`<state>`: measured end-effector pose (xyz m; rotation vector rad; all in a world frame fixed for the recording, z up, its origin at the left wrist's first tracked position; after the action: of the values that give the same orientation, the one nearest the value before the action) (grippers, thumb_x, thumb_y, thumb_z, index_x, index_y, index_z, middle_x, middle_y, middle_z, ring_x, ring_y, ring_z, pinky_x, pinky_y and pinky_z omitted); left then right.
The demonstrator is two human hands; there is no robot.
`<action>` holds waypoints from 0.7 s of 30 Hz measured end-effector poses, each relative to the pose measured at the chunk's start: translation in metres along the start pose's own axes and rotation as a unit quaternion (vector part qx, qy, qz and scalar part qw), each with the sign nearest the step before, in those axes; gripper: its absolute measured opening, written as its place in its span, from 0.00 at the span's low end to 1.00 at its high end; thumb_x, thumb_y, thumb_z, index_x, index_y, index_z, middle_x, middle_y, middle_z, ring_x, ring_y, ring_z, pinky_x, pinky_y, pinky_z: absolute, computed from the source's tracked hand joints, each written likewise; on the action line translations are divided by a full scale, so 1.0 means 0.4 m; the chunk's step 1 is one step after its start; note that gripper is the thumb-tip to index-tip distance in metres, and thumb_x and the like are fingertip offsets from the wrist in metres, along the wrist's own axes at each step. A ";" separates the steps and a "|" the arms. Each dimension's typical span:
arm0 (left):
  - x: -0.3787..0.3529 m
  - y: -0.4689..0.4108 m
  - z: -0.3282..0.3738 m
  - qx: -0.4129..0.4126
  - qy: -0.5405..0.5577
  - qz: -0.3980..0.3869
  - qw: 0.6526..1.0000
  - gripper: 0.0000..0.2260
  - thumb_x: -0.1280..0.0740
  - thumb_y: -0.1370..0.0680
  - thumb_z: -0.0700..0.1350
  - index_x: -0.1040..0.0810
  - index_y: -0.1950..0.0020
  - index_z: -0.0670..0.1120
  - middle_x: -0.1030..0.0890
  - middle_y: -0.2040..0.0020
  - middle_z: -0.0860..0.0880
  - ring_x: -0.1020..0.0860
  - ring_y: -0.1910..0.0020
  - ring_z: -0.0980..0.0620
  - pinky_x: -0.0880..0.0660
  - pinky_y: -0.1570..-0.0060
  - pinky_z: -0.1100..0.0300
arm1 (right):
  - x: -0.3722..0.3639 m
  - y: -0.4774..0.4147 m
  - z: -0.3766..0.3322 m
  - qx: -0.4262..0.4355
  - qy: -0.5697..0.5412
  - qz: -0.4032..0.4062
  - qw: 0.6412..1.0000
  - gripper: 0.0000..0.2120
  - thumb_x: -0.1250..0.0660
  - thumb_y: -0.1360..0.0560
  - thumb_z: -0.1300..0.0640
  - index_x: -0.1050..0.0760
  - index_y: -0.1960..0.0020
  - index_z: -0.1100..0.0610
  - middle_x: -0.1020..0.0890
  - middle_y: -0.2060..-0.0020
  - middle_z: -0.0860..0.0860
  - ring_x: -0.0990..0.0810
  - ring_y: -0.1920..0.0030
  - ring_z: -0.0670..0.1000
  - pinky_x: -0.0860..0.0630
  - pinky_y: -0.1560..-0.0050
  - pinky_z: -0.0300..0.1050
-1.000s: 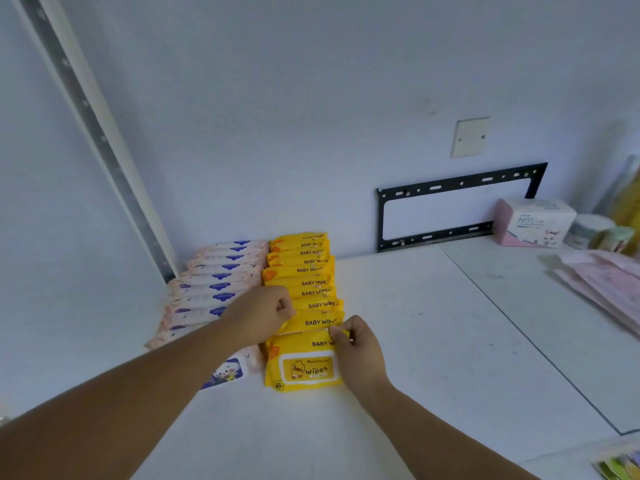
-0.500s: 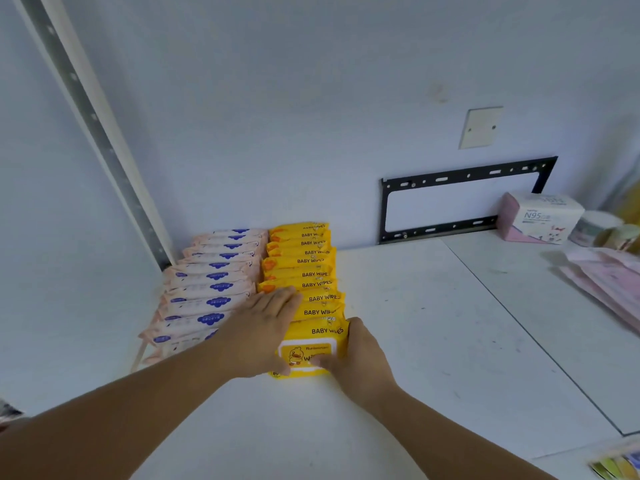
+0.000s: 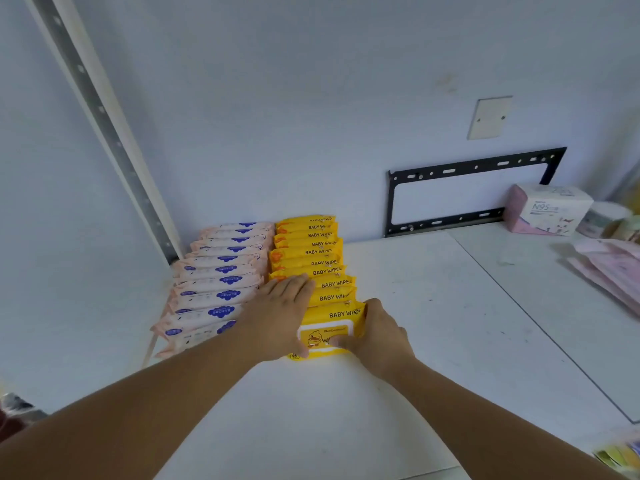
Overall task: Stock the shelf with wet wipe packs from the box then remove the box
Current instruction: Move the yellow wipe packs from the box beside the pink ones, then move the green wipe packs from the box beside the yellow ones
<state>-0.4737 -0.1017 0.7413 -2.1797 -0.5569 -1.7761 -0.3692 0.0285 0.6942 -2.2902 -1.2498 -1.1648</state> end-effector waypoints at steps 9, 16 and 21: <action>0.094 -0.017 0.092 -0.033 0.062 -0.017 0.997 0.45 0.35 0.29 0.72 0.44 0.20 0.51 0.43 0.20 0.51 0.42 0.22 0.48 0.39 0.25 0.48 | 0.138 0.064 0.089 0.023 -0.003 -0.003 1.000 0.34 0.26 0.30 0.36 0.30 0.33 0.52 0.25 0.41 0.48 0.25 0.40 0.50 0.25 0.41 0.46; 0.218 -0.090 0.394 -0.121 0.075 0.017 0.990 0.32 0.37 0.24 0.68 0.34 0.25 0.54 0.33 0.28 0.53 0.34 0.29 0.50 0.32 0.32 0.52 | 0.344 0.201 0.290 0.022 0.024 0.017 0.999 0.23 0.29 0.28 0.36 0.25 0.42 0.51 0.23 0.47 0.46 0.23 0.47 0.48 0.25 0.44 0.44; 0.253 -0.136 0.778 -0.214 0.104 -0.008 0.971 0.28 0.38 0.23 0.67 0.31 0.28 0.54 0.31 0.29 0.54 0.33 0.31 0.51 0.32 0.33 0.53 | 0.499 0.415 0.594 -0.063 -0.017 0.056 0.996 0.20 0.29 0.27 0.37 0.24 0.46 0.51 0.20 0.51 0.47 0.21 0.51 0.51 0.23 0.50 0.45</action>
<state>-0.2099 0.0965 0.7735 -2.2024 -0.1497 -2.2700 -0.0536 0.1821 0.7165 -2.4463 -1.0706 -1.2011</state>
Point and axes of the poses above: each hand's wrist, its own y-axis away from the middle knuckle, its own x-axis out of the back of the hand, z = x × y, the point moved 10 cm from there along -y, towards the middle knuckle
